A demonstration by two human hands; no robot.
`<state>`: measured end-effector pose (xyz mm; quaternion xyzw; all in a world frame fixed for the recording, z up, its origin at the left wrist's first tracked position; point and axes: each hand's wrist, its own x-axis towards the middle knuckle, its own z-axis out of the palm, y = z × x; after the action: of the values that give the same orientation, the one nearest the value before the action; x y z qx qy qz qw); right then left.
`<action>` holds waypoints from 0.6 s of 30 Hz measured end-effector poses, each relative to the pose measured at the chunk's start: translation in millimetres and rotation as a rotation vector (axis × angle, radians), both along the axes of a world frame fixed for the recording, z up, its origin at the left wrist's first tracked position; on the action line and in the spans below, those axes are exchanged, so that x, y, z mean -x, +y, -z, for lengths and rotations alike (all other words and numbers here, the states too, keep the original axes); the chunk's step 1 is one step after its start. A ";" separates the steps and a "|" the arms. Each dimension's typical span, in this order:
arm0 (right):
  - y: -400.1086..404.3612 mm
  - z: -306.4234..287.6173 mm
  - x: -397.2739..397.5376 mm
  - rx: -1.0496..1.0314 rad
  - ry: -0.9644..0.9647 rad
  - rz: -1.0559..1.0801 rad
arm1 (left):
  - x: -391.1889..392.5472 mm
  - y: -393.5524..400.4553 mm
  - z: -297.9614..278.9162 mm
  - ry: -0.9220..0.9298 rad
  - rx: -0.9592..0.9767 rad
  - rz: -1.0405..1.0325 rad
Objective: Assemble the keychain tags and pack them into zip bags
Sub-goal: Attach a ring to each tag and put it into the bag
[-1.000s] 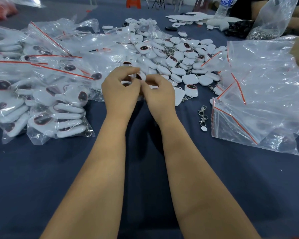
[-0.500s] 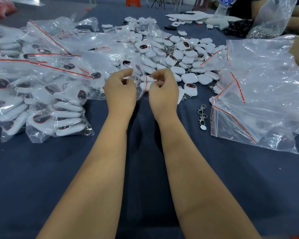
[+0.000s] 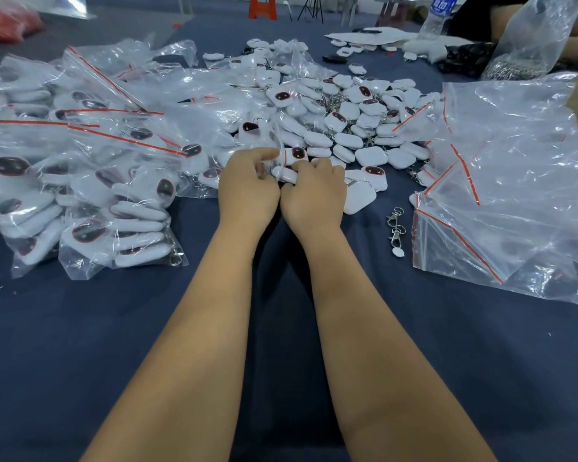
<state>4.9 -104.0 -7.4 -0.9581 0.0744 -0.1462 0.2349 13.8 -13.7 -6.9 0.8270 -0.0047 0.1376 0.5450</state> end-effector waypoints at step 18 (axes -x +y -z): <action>-0.4 -10.7 1.3 -1.084 -0.226 0.000 | -3.4 0.7 1.5 -0.009 -0.076 0.038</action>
<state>3.6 -104.4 3.2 -0.6785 0.1135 -0.1890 0.7008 17.2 -13.0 -8.4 0.8463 -0.0280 0.1306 0.5157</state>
